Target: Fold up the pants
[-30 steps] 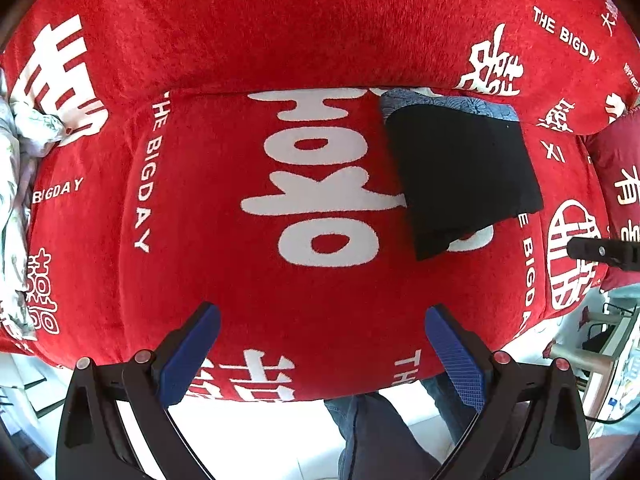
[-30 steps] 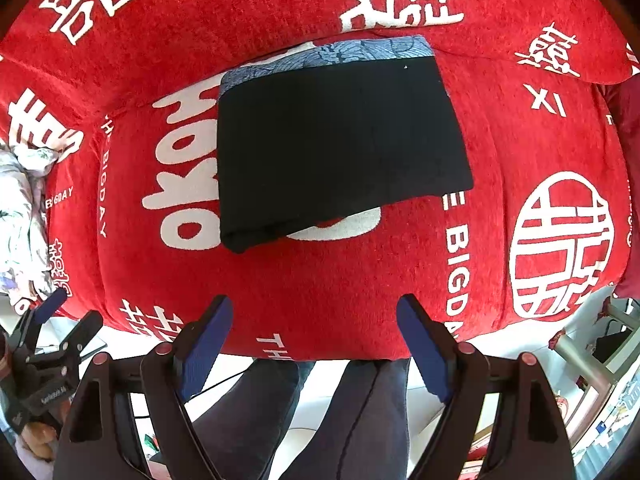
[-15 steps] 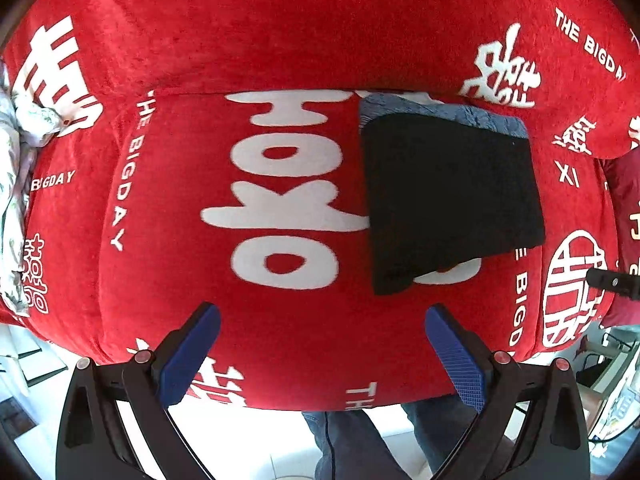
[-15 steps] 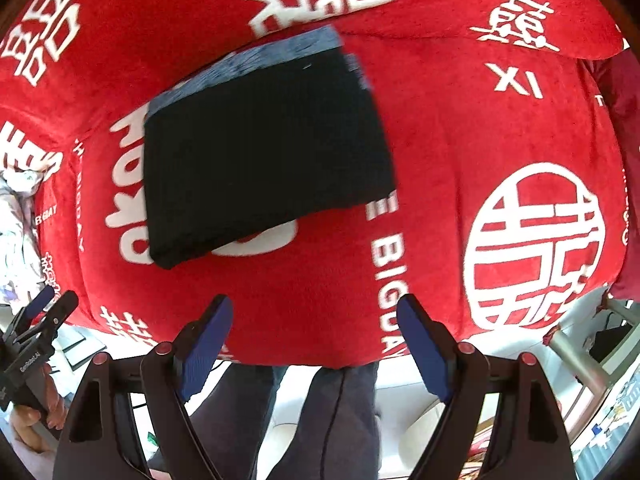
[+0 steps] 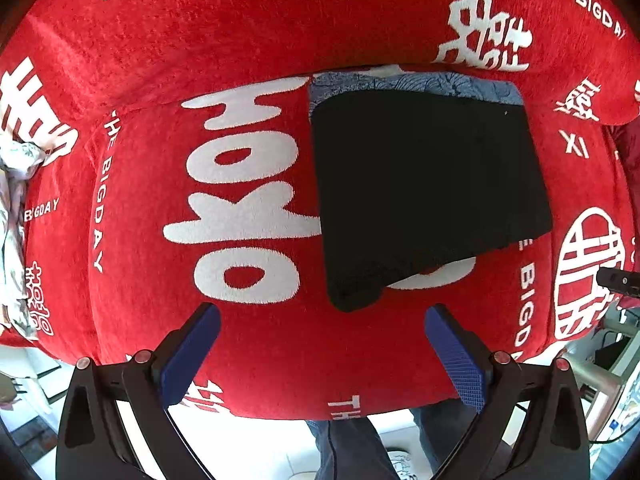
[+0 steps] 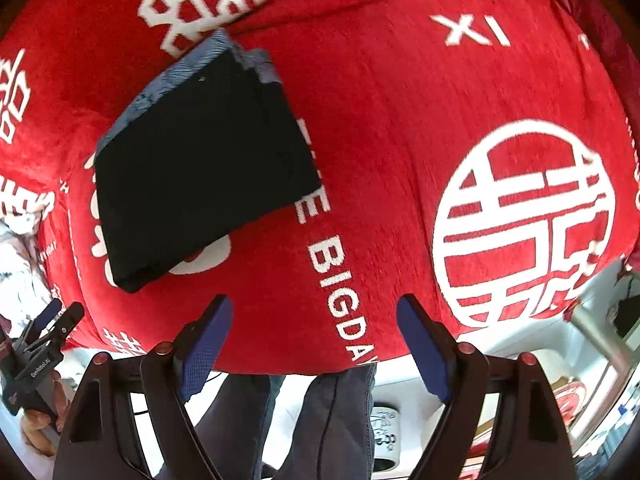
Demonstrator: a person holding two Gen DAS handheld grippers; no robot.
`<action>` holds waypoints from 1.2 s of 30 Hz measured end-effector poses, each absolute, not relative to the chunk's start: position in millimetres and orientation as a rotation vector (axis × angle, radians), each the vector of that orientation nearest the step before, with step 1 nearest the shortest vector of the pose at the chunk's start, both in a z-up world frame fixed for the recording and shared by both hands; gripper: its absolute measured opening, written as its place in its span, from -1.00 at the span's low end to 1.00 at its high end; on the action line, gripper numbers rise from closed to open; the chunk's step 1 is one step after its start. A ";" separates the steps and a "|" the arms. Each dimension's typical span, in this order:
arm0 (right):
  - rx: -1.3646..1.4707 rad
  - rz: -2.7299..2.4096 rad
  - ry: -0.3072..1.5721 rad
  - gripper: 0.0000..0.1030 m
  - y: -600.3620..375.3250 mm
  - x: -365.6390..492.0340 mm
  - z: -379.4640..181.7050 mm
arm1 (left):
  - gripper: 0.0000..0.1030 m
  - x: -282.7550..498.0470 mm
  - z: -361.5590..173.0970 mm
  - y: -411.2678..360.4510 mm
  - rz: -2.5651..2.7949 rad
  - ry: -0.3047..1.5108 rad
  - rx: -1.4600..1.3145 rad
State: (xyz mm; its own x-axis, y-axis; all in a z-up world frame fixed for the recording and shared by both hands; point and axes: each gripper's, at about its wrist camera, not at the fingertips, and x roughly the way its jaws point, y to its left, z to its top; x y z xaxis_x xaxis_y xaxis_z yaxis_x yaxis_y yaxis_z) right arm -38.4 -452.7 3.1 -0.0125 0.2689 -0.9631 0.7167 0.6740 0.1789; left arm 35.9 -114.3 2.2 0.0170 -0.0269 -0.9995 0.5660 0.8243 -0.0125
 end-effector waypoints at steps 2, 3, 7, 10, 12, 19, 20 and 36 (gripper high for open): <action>0.858 -0.430 1.592 0.68 -452.9 -45.6 -5.1 | 0.99 36.3 -3.1 -116.9 -0.483 1.498 0.463; 0.868 -0.428 1.589 0.68 -452.9 -47.9 -7.4 | 0.99 36.4 -5.2 -118.0 -0.482 1.497 0.468; 0.899 -0.409 1.577 0.68 -452.8 -52.7 -19.4 | 0.99 40.2 -11.5 -119.8 -0.477 1.489 0.460; 0.921 -0.379 1.554 0.68 -453.1 -50.5 -26.1 | 0.99 46.5 -17.9 -118.7 -0.481 1.491 0.427; 0.930 -0.349 1.533 0.68 -453.0 -46.7 -30.4 | 0.99 51.3 -23.9 -117.8 -0.479 1.499 0.406; 0.917 -0.224 1.463 0.68 -458.9 -20.9 -45.4 | 0.99 69.1 -39.9 -125.2 -0.527 1.481 0.331; 0.915 -0.198 1.442 0.68 -462.2 -15.5 -46.4 | 0.99 71.8 -41.3 -126.4 -0.547 1.481 0.303; 1.073 0.194 1.263 0.69 -511.9 50.4 -129.9 | 0.99 104.4 -118.9 -174.9 -0.848 1.480 0.110</action>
State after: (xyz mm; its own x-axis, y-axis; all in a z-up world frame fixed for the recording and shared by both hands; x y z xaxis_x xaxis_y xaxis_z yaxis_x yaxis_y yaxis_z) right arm 50.4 -511.9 -129.9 0.3565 0.6503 -0.6708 0.4184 0.5308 0.7370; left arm 104.4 -174.9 -118.9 -0.1336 -0.4280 -0.8938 0.5547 0.7151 -0.4254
